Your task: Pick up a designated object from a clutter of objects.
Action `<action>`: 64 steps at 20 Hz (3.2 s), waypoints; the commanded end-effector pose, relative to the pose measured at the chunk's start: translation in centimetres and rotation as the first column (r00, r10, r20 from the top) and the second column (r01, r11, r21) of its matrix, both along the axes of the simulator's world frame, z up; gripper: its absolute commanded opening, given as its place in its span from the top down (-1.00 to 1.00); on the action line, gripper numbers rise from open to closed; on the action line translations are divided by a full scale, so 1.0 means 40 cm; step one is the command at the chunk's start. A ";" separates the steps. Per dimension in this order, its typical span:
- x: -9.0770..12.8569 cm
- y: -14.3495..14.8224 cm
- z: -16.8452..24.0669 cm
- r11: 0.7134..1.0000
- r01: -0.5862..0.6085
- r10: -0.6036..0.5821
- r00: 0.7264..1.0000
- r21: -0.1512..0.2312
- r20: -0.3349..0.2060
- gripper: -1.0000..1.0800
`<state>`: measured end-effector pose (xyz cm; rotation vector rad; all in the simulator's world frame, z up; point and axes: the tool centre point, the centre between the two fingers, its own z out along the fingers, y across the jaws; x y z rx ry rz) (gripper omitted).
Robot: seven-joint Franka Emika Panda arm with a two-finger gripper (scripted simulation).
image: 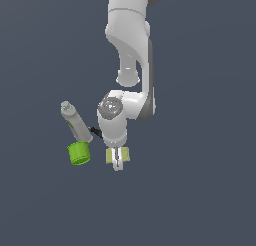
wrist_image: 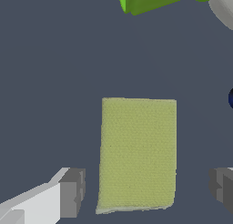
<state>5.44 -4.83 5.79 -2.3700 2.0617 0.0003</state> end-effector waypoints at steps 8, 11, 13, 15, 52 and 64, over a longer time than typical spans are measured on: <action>-0.003 -0.001 -0.095 1.000 0.004 -0.004 1.000 0.000 0.000 -0.92; -0.002 -0.001 -0.115 1.000 0.005 -0.005 1.000 0.000 0.000 -0.92; -0.001 -0.001 -0.120 1.000 0.005 -0.005 1.000 0.000 0.000 -0.92; -0.001 -0.001 -0.120 1.000 0.005 -0.005 1.000 0.000 0.000 1.00; -0.117 -0.111 0.289 1.000 0.007 -0.007 1.000 0.002 0.000 1.00; -0.198 -0.197 0.599 1.000 0.007 -0.007 1.000 0.000 0.000 1.00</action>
